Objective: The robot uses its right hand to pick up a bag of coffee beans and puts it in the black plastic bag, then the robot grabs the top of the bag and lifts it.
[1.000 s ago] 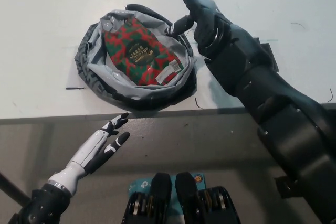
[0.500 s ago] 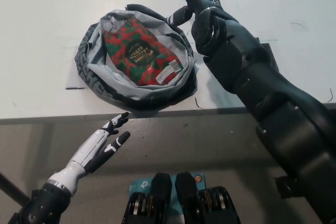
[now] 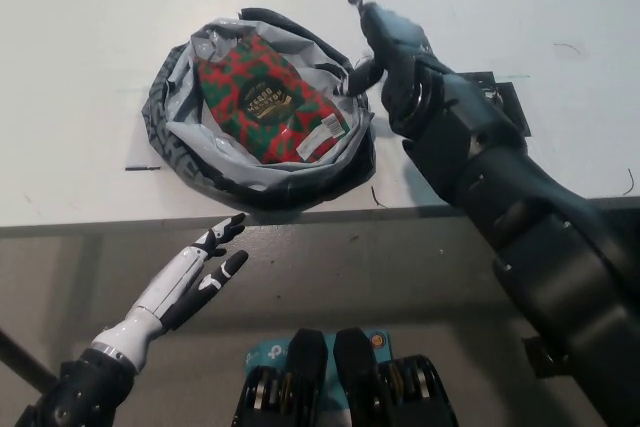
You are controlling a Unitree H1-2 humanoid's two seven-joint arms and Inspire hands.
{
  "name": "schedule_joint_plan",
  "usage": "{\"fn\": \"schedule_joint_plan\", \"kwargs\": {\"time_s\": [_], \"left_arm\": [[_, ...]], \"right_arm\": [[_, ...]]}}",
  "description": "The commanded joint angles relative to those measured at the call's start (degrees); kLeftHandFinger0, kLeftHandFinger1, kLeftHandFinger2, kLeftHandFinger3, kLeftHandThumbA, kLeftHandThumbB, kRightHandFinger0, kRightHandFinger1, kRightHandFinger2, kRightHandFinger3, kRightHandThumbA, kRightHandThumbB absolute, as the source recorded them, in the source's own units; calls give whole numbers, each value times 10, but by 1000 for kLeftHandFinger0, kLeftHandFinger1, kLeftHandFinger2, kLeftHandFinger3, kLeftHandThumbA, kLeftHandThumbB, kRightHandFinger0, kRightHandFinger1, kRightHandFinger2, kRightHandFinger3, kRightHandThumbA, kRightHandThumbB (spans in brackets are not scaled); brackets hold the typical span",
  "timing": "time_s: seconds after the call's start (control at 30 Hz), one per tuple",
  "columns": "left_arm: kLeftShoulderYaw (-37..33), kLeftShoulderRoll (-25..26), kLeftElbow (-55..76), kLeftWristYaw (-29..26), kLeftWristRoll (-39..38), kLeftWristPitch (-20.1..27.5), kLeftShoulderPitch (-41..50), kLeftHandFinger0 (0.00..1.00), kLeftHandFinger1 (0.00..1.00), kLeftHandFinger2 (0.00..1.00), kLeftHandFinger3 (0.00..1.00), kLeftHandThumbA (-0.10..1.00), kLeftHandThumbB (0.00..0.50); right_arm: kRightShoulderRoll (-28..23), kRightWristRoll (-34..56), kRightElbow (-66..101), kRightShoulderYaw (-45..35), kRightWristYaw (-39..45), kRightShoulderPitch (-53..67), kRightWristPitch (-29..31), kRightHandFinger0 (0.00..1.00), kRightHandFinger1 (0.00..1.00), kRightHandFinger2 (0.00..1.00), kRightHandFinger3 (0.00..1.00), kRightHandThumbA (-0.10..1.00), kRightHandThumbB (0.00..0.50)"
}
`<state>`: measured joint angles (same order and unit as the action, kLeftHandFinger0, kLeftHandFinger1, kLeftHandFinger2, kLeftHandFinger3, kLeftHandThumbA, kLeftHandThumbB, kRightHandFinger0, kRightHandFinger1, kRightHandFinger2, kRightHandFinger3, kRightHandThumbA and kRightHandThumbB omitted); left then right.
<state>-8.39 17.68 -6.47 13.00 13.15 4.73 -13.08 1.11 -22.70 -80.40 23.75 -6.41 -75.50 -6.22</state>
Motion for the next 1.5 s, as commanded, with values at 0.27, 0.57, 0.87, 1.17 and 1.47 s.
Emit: {"fn": "schedule_joint_plan", "kwargs": {"time_s": [0.27, 0.57, 0.87, 1.17, 1.47], "left_arm": [[5, 8, 17, 3, -10, 18, -13, 948, 1000, 1000, 1000, 996, 137], [6, 8, 18, 0, -10, 20, -11, 951, 1000, 1000, 1000, 1000, 143], [5, 8, 22, 3, -11, 15, -14, 947, 1000, 1000, 1000, 1000, 140], [4, 12, 30, 8, -9, 7, -20, 966, 1000, 1000, 1000, 1000, 156], [1, 15, 25, 5, -1, 14, -22, 957, 1000, 1000, 1000, 1000, 166]], "right_arm": [[-10, -5, -7, -4, 48, -6, -12, 1000, 1000, 1000, 1000, 878, 500], [-2, 10, -14, -18, 100, -16, -62, 1000, 1000, 1000, 1000, 905, 500], [48, -39, -20, 44, 161, -39, -100, 1000, 1000, 1000, 1000, 824, 500], [71, -35, -25, 61, 170, -46, -132, 34, 97, 312, 1000, 209, 371], [57, -47, -17, 64, 93, -45, -99, 207, 275, 384, 981, 115, 153]]}}
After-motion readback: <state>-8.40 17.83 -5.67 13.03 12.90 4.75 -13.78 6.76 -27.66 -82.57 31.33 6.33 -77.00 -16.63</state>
